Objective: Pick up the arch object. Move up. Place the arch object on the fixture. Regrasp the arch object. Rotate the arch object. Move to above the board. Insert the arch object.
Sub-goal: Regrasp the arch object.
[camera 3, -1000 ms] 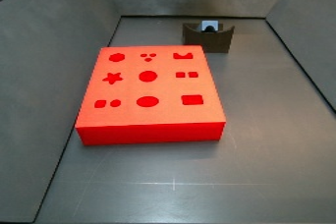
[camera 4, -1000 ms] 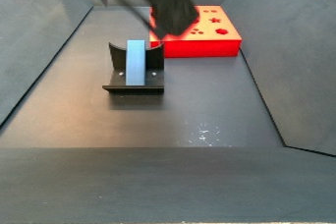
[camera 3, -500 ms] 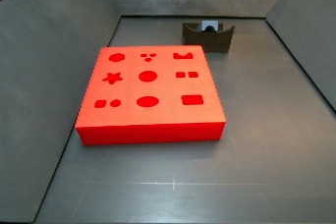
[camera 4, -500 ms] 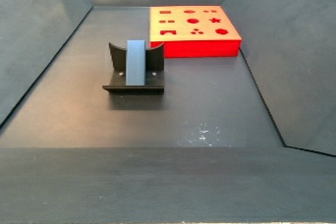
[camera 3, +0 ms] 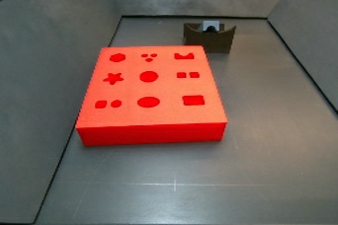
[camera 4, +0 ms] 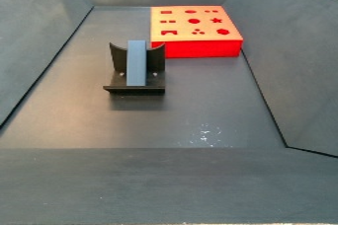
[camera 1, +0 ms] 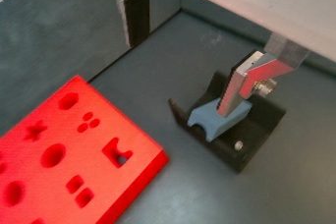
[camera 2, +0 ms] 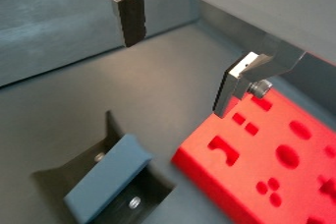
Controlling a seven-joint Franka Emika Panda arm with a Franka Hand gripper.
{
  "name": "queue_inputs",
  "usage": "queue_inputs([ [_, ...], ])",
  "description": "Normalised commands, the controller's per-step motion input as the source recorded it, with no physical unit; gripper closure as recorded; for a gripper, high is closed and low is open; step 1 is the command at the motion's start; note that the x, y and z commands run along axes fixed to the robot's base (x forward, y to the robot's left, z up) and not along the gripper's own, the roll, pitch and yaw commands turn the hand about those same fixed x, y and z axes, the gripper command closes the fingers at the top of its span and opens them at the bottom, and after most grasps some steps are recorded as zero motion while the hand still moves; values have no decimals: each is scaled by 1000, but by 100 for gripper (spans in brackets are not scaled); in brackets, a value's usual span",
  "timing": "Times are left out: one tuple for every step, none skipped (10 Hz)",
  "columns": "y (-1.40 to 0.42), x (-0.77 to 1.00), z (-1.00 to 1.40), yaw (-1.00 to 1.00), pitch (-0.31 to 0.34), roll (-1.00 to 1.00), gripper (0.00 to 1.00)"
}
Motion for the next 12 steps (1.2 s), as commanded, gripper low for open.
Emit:
queue_inputs([
  [-22,-35,6,24,13,1000,0],
  [-22,-29,6,26,6,1000,0],
  [-18,-22,5,27,1,1000,0],
  [-17,-22,5,28,-2,1000,0],
  [-15,-22,5,29,0,1000,0],
  [-18,-15,8,30,3,1000,0],
  [-18,-5,9,32,8,1000,0],
  [-21,14,3,34,16,1000,0],
  [-23,24,-7,36,24,1000,0],
  [-25,34,-7,38,29,1000,0],
  [-28,53,-9,46,50,1000,0],
  [-28,67,-11,52,68,1000,0],
])
